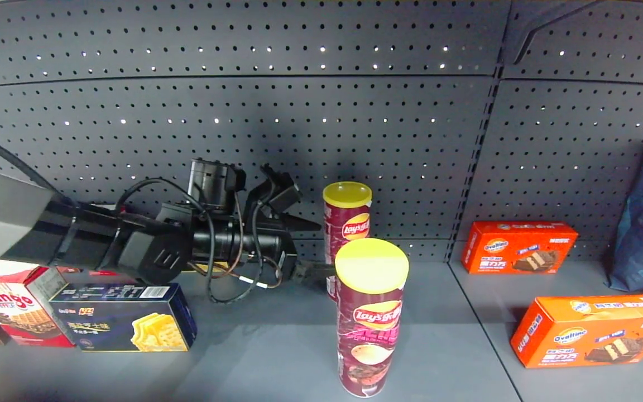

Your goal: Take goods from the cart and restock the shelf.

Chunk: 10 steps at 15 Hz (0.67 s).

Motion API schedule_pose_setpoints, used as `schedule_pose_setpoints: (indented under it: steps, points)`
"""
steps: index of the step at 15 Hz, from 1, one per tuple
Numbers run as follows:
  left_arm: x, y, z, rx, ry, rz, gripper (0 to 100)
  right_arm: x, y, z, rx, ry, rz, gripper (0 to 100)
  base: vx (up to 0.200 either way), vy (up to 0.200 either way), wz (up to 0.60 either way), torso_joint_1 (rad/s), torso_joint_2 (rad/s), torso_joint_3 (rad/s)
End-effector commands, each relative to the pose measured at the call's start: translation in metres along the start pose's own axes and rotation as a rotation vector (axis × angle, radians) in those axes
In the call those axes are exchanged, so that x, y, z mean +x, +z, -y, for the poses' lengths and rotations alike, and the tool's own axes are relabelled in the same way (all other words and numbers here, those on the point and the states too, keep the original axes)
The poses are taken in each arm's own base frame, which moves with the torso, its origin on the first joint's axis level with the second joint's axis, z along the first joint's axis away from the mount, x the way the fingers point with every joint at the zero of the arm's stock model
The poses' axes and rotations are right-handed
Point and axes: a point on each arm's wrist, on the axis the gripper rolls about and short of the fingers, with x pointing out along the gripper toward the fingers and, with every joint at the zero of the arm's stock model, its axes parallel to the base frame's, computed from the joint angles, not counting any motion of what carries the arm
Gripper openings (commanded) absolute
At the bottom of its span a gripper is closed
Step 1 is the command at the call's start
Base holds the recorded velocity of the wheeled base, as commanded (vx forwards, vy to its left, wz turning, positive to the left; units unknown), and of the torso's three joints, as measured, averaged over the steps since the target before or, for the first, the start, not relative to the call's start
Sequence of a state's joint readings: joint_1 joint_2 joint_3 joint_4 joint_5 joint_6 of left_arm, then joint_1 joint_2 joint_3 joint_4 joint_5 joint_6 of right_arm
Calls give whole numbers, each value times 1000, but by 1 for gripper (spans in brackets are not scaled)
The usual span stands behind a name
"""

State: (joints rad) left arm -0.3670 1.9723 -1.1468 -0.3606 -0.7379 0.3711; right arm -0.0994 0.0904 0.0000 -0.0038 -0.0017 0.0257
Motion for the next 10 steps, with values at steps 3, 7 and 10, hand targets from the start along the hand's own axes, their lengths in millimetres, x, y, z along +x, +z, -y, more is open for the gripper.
schedule_pose_setpoints:
  steps: [3,7,10]
  points:
    - [-55,26,27,44,84,49,100,0,0,0,0,0,-1,100,0,0,0,0,0,0]
    - [-114,31,73,30,223,62,100,0,0,0,0,0,-2,100,0,0,0,0,0,0]
    - [-148,26,109,36,381,59,100,0,0,0,0,0,-1,100,0,0,0,0,0,0]
